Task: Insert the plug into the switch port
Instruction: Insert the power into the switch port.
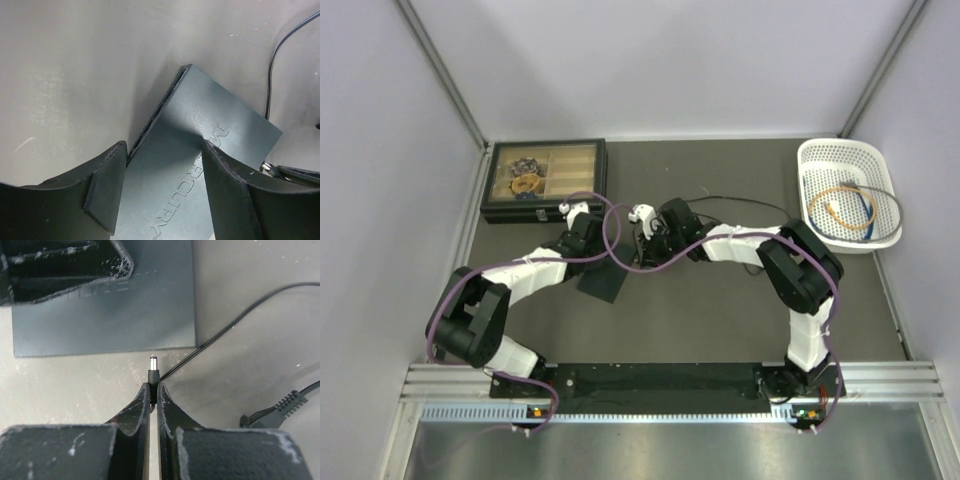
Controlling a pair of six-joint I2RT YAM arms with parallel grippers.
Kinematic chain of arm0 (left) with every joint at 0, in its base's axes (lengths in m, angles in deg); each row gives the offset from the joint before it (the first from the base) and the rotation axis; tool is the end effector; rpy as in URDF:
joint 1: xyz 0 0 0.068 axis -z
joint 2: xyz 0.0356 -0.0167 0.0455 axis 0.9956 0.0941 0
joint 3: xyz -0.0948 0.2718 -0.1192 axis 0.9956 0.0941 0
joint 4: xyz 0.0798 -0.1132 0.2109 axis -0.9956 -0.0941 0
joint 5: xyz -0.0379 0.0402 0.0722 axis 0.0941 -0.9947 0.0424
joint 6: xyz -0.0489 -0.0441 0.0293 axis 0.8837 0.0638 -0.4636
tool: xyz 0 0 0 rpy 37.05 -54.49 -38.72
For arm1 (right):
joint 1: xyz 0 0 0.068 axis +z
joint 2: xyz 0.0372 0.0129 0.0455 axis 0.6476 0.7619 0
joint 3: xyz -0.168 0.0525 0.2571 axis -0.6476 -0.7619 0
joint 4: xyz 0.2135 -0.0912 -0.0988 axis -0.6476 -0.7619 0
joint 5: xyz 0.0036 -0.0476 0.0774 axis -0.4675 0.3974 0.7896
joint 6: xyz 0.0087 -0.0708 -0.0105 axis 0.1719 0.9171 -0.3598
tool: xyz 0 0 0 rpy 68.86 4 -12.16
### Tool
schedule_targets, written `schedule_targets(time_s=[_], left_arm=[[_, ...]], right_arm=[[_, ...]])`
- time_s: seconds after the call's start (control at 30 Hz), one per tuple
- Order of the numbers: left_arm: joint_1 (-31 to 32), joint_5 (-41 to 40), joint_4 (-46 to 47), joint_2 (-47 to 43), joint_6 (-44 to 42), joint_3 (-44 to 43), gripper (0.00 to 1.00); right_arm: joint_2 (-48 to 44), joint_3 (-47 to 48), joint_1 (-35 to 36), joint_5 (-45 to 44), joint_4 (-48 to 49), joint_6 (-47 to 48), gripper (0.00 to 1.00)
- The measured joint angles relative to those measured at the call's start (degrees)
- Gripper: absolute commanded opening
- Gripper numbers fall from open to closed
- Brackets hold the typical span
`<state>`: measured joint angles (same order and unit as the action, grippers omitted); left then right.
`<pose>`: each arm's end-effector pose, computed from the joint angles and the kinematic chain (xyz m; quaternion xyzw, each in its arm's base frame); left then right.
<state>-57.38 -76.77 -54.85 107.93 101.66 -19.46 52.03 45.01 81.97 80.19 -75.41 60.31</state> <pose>0.2644 -0.1195 0.1994 -0.1269 0.9271 -0.0783 0.3437 0.2980 0.2997 0.1847 -0.4478 0.7840 0.3112 0.2966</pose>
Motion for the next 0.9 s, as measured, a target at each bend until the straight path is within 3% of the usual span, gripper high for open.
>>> schedule_targets(time_s=[0.9], left_arm=[[-0.5,1.9,0.4,1.3,-0.7,-1.0,0.63]], right_arm=[[2.6,2.4,0.3,-4.8,-0.6,-2.2,0.0]])
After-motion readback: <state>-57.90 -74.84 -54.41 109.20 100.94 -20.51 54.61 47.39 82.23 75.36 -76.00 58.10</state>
